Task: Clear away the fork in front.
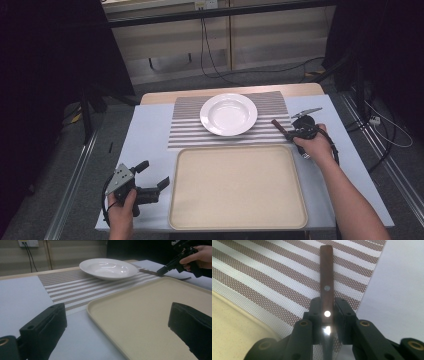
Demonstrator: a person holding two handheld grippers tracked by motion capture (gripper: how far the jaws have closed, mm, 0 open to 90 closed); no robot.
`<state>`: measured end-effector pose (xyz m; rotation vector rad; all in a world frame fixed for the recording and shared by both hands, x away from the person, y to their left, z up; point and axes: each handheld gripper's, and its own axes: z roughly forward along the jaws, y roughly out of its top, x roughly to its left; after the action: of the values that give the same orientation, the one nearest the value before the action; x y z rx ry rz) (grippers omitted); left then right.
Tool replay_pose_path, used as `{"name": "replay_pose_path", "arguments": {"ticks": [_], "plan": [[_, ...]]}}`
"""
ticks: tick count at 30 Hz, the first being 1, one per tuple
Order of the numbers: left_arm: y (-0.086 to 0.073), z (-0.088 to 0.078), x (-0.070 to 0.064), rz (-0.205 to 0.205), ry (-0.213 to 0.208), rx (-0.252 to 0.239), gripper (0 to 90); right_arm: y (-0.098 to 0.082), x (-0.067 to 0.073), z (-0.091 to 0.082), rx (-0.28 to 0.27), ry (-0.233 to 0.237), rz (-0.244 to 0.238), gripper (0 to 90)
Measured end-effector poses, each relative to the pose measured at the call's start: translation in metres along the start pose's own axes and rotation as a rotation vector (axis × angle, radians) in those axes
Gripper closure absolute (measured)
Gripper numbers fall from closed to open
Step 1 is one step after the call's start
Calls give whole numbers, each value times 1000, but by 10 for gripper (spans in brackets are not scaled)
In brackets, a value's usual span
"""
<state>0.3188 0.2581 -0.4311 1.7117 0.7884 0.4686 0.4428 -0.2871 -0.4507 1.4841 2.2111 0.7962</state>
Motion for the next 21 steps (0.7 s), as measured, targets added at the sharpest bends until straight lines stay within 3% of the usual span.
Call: {"name": "replay_pose_path", "arguments": {"ticks": [12, 17, 18, 21], "plan": [[1, 4, -2, 14, -10, 13, 22, 4, -5, 3, 17, 28, 9, 757], [1, 6, -3, 20, -16, 20, 22, 12, -3, 5, 70, 19, -4, 769], [1, 7, -3, 17, -16, 20, 22, 17, 0, 6, 113, 3, -19, 771], [1, 7, -3, 17, -15, 25, 22, 23, 3, 8, 151, -18, -38, 772]]}}
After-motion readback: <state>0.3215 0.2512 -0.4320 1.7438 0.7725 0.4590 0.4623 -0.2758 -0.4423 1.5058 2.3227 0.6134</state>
